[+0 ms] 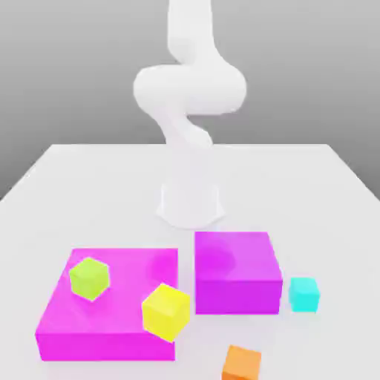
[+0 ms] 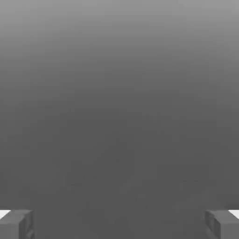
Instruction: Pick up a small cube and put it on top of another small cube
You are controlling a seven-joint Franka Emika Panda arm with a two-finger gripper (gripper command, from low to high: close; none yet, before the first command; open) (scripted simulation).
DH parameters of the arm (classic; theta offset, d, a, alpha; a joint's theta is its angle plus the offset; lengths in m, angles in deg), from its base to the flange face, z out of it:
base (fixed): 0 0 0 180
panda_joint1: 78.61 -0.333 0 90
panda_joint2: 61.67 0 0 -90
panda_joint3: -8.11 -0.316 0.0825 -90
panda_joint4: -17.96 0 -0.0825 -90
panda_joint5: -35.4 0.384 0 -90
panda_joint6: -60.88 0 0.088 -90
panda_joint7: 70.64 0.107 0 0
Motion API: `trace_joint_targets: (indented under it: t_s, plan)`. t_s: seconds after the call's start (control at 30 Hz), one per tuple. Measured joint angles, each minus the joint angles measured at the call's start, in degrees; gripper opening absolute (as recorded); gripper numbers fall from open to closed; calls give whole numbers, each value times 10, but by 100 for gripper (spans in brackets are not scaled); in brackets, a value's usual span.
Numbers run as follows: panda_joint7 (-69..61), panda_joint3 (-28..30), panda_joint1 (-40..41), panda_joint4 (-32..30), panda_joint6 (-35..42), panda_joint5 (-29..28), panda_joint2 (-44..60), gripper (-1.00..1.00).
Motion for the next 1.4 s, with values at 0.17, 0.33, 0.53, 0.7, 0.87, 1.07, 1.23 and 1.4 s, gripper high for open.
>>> trace_joint_targets:
  t_s: [0.17,0.33,0.53,0.7,0.87,1.07,1.23,1.4]
  plan:
    - [-128,10,-82,-53,-65,17,109,0]
    - [-251,9,-153,-104,-127,33,213,0]
    - [-389,-11,-218,-166,-202,40,337,0]
    - [-471,-33,-265,-218,-265,-1,440,0]
    - [-473,-21,-276,-212,-344,-32,543,0]
    - [-471,-16,-282,-202,-386,-34,596,-100]
    - [-470,-17,-280,-206,-373,-36,580,-100]
    - [-482,-26,-275,-225,-294,-20,483,-100]
